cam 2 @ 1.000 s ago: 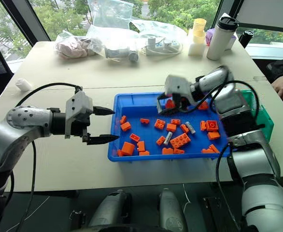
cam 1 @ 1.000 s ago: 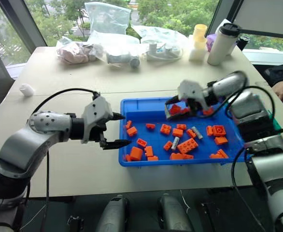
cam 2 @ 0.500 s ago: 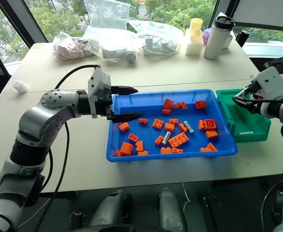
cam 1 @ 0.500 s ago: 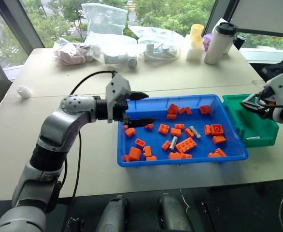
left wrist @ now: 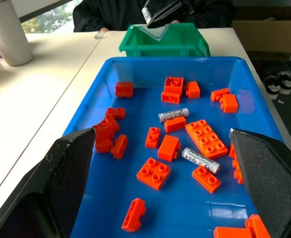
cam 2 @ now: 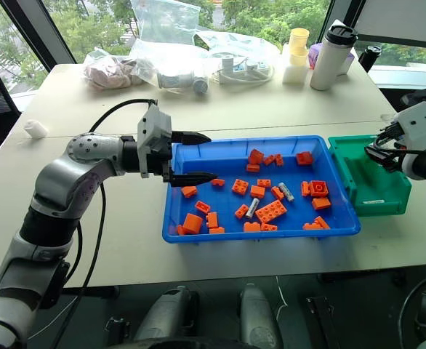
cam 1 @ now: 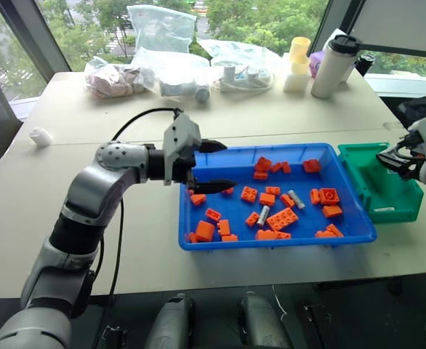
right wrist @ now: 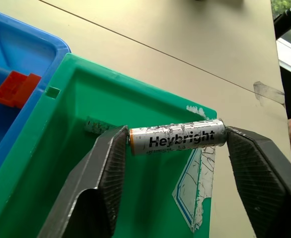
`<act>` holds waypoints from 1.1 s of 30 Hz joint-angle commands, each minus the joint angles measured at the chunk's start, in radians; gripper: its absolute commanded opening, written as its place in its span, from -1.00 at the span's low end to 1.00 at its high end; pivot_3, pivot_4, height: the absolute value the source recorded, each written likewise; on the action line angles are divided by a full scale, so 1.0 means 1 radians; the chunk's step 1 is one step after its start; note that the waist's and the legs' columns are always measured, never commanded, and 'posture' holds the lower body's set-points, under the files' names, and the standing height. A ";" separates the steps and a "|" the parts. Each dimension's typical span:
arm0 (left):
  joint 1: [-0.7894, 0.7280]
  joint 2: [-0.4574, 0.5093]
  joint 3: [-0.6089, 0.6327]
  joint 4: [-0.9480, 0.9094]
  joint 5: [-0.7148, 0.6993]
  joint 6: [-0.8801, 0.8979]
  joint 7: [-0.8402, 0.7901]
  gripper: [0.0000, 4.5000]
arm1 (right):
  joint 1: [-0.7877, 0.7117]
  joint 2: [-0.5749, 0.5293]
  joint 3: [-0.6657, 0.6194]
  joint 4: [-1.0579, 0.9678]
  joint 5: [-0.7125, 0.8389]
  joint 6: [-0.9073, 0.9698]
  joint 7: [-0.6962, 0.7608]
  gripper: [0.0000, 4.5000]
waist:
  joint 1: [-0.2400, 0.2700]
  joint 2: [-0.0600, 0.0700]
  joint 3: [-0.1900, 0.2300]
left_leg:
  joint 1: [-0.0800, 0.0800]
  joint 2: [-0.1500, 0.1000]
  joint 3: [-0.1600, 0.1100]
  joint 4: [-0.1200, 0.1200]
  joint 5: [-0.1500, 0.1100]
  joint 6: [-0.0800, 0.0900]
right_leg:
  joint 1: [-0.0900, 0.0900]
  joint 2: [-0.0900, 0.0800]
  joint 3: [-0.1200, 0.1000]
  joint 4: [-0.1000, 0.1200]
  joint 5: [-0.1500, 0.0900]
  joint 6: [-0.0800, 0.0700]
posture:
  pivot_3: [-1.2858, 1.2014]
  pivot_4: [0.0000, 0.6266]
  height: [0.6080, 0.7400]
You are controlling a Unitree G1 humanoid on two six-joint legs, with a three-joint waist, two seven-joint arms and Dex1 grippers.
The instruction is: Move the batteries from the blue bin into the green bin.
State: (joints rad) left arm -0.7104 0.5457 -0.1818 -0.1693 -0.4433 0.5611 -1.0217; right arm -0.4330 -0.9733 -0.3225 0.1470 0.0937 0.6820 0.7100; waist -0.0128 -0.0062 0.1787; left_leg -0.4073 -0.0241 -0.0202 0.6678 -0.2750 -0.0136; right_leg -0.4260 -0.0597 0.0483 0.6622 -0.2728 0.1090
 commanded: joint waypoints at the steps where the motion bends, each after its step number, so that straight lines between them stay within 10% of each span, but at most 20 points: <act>1: -0.014 0.001 0.015 -0.012 0.007 -0.021 -0.002 1.00 | -0.012 -0.031 -0.013 -0.008 0.004 -0.016 -0.012 0.97 | -0.001 0.000 0.000 | 0.000 0.000 0.000 0.000 0.000 0.000 | 0.000 0.000 0.000 0.000 0.000 0.000 | 0.03 -0.52 1.00; 19: 0.083 0.222 -0.011 -0.153 0.024 0.019 -0.145 1.00 | 0.050 -0.019 0.223 -0.529 0.331 0.170 0.304 0.97 | 0.004 -0.001 0.000 | 0.000 0.002 -0.002 0.000 0.000 0.000 | 0.001 0.002 -0.001 -0.001 0.000 0.000 | 0.03 -0.52 1.00; 33: 0.119 0.188 -0.017 -0.182 0.032 0.034 -0.090 1.00 | -0.106 0.040 0.569 -0.514 0.360 0.384 0.324 0.97 | 0.000 -0.001 0.001 | -0.001 0.002 -0.004 0.000 0.000 0.000 | 0.001 0.002 -0.002 -0.001 0.000 0.000 | 0.03 -0.52 1.00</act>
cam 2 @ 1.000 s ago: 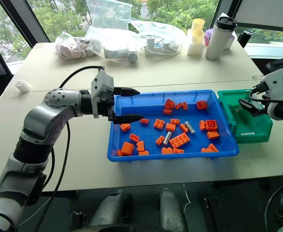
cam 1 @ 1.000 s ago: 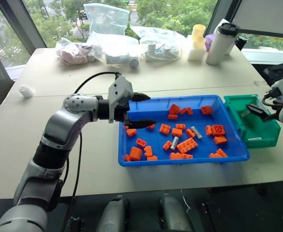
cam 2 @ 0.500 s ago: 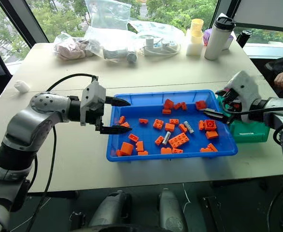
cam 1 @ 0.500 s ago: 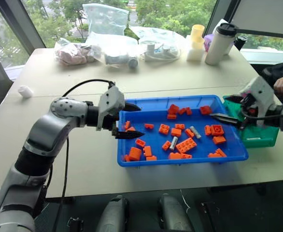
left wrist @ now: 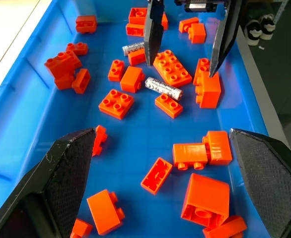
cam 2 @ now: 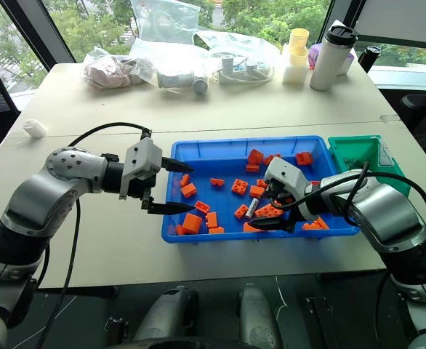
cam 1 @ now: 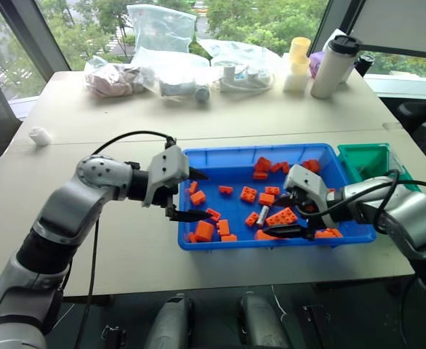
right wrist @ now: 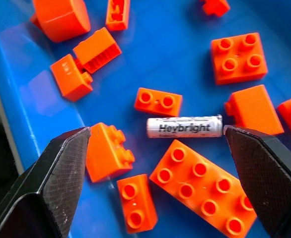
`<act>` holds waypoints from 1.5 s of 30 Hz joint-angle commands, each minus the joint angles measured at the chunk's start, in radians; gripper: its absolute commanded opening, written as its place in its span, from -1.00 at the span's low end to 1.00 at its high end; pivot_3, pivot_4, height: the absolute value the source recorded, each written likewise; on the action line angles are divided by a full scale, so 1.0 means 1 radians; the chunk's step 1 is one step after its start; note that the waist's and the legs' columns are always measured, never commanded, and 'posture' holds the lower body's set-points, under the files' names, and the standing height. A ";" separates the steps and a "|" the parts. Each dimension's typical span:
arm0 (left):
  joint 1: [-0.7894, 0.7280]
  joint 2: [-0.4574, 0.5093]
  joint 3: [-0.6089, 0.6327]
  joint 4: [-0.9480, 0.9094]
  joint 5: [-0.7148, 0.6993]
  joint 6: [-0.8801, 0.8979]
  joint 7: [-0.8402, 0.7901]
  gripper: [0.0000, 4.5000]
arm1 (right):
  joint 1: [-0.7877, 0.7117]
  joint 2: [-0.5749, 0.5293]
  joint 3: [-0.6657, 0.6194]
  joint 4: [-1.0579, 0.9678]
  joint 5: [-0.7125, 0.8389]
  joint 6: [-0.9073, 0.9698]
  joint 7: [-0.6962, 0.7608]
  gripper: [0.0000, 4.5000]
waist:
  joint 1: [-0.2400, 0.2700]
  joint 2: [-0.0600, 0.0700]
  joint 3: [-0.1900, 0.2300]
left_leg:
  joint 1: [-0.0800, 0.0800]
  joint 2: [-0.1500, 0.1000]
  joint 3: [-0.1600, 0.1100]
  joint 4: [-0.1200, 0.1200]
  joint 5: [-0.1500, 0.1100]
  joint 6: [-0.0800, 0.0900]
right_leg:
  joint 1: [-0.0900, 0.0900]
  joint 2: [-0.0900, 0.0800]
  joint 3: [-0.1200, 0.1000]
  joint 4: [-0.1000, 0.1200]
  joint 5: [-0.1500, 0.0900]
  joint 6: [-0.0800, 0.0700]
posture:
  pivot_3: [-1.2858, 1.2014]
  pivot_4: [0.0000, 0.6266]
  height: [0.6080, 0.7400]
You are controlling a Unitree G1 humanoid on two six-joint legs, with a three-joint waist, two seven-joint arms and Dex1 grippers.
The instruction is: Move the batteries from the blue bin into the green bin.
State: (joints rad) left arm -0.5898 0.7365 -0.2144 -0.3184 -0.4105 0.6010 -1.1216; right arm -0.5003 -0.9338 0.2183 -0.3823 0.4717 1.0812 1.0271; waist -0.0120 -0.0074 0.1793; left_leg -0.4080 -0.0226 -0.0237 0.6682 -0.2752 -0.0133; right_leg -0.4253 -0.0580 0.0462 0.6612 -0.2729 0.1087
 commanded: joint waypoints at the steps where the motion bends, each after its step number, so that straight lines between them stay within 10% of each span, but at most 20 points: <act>1: -0.001 -0.003 0.015 -0.033 -0.002 -0.005 0.012 1.00 | -0.049 0.003 0.039 0.026 -0.024 -0.020 0.006 0.97 | 0.000 0.000 0.000 | 0.000 0.000 0.000 0.000 0.000 0.000 | 0.000 0.000 0.000 0.000 0.000 0.000 | 0.03 -0.52 1.00; 39: -0.017 -0.019 0.006 -0.011 0.019 -0.014 0.040 1.00 | -0.181 0.068 0.280 0.256 -0.334 -0.346 0.166 0.97 | -0.001 0.000 0.000 | 0.000 0.000 0.000 0.000 0.000 0.000 | 0.000 0.000 -0.001 0.000 0.000 0.000 | 0.03 -0.52 1.00; 45: -0.016 -0.021 0.010 -0.017 0.019 -0.009 0.048 1.00 | -0.185 0.084 0.280 0.291 -0.382 -0.386 0.173 0.21 | -0.001 0.000 0.000 | 0.000 0.000 0.000 0.000 0.000 0.000 | 0.000 0.000 -0.001 0.000 0.000 0.000 | 0.03 -0.52 1.00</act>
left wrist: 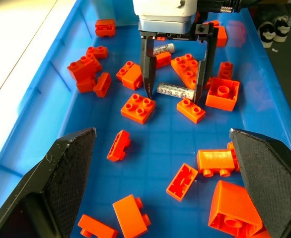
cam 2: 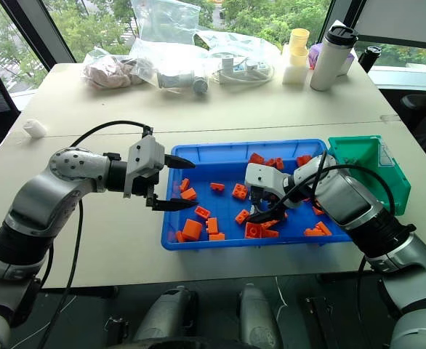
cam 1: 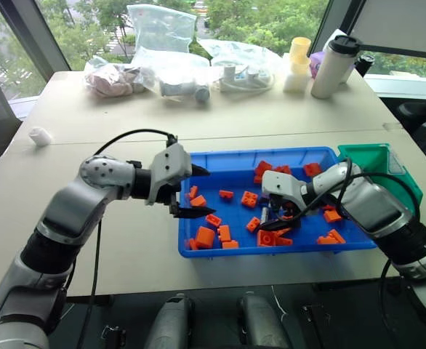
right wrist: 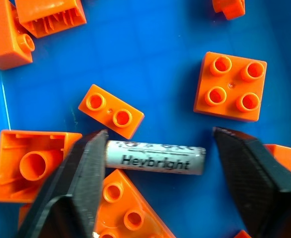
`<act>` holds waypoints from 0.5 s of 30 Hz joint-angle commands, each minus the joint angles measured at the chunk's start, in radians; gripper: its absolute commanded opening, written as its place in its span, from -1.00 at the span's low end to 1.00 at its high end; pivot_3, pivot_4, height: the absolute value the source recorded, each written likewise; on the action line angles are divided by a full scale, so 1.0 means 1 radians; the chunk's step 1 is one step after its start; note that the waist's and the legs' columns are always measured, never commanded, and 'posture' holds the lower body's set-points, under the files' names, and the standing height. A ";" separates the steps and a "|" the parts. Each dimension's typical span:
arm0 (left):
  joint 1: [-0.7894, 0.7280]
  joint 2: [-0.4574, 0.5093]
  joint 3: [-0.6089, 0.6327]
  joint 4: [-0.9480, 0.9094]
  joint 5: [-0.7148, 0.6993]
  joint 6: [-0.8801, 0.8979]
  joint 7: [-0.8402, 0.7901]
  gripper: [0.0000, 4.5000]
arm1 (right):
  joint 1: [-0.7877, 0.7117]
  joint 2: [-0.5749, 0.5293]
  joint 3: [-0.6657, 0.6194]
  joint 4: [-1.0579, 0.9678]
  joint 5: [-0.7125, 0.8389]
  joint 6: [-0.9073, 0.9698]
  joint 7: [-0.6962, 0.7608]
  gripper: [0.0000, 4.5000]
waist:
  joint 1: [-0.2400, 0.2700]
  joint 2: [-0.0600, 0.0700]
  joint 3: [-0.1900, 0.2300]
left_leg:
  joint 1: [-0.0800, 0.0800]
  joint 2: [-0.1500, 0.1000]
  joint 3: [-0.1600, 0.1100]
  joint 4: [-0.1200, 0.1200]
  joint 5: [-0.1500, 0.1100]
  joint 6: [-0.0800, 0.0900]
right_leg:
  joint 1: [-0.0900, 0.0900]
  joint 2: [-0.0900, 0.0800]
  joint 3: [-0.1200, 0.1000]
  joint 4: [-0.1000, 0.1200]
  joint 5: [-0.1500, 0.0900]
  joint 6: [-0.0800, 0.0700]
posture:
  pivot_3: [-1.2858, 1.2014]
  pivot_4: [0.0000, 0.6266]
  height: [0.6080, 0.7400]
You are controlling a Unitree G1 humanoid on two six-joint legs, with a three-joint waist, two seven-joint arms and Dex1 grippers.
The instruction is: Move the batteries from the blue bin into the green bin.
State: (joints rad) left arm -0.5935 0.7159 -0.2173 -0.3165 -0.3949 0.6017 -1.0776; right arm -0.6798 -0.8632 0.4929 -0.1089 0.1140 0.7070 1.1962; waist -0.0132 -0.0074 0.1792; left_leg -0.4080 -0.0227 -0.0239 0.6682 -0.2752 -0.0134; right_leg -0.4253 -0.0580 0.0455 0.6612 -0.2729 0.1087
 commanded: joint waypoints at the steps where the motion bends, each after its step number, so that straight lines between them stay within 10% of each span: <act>1: -0.013 0.000 0.013 -0.018 0.003 -0.010 0.004 1.00 | -0.007 0.015 0.002 0.021 -0.028 -0.016 0.004 0.21 | 0.000 0.000 0.000 | 0.000 0.000 0.000 0.000 0.000 0.000 | 0.000 0.000 0.000 0.000 0.000 0.000 | 0.03 -0.52 1.00; 15: -0.034 -0.034 0.042 -0.009 -0.024 -0.001 0.020 1.00 | -0.072 -0.009 -0.297 0.020 0.049 0.055 -0.080 0.21 | 0.002 0.000 0.000 | 0.000 0.000 0.000 0.000 0.000 0.000 | 0.000 -0.001 0.000 0.000 0.000 0.000 | 0.03 -0.52 1.00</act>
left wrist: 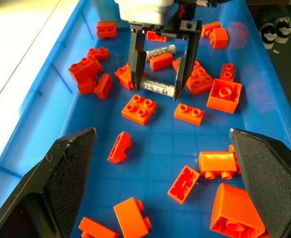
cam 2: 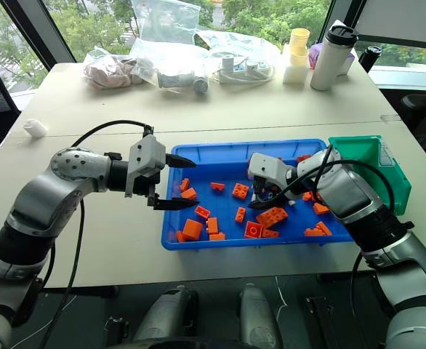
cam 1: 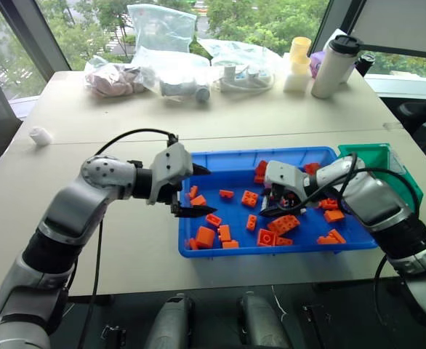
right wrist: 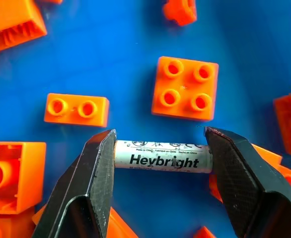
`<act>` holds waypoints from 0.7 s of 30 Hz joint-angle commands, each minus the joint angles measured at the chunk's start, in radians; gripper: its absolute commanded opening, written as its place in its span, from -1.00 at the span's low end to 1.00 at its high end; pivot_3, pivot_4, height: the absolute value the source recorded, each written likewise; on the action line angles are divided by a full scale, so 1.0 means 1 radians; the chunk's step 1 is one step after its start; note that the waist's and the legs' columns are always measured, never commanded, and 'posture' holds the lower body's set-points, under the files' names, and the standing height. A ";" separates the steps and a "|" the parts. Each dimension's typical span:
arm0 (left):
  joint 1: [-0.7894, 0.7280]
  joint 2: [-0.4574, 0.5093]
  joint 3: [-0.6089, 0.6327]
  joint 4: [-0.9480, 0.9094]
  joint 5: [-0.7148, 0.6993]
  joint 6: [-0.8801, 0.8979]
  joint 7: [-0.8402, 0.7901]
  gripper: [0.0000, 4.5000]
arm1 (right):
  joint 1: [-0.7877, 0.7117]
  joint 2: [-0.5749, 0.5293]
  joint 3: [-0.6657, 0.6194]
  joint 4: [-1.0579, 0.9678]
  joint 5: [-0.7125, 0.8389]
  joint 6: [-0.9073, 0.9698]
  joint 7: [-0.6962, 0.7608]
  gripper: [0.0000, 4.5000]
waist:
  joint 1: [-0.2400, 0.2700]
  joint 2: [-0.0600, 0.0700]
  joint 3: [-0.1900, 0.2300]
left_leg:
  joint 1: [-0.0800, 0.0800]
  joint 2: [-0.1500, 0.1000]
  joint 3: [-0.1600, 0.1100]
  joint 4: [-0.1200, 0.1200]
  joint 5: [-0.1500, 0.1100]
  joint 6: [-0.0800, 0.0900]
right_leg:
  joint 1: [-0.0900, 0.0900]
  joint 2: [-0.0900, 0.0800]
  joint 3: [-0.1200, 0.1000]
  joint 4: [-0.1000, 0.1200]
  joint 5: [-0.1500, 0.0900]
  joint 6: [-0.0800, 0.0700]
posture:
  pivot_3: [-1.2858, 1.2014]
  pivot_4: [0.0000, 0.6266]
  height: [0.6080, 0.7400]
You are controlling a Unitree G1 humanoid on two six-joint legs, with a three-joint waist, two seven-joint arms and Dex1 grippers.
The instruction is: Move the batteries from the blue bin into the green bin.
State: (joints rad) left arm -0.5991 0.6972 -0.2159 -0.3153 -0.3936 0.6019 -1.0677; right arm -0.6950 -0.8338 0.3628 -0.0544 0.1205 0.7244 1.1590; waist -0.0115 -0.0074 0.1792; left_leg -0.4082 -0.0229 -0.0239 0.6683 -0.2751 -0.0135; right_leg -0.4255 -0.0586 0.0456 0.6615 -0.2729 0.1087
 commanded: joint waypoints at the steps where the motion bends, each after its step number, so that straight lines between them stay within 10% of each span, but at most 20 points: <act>1: -0.033 -0.025 0.044 -0.011 -0.035 0.004 0.013 1.00 | -0.059 -0.050 -0.218 -0.035 0.056 0.055 -0.062 0.21 | 0.001 0.000 0.000 | 0.000 0.000 0.000 0.000 0.000 0.000 | 0.000 0.000 0.000 0.000 0.000 0.000 | 0.03 -0.52 1.00; 21: -0.180 -0.268 0.039 0.169 -0.051 -0.092 0.025 1.00 | 0.316 -0.234 -0.741 -0.007 0.058 0.188 -0.369 0.21 | -0.005 0.001 -0.001 | 0.001 -0.001 0.002 -0.001 0.000 0.000 | 0.000 0.000 0.002 0.001 0.000 0.000 | 0.03 -0.52 1.00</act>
State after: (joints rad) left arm -0.7538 0.4271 -0.1912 -0.1386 -0.4447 0.5318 -1.0405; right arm -0.3746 -1.0601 -0.3290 -0.0567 0.1800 0.9120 0.8200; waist -0.0165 -0.0064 0.1787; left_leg -0.4073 -0.0234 -0.0217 0.6677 -0.2751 -0.0134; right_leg -0.4257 -0.0588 0.0471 0.6623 -0.2729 0.1088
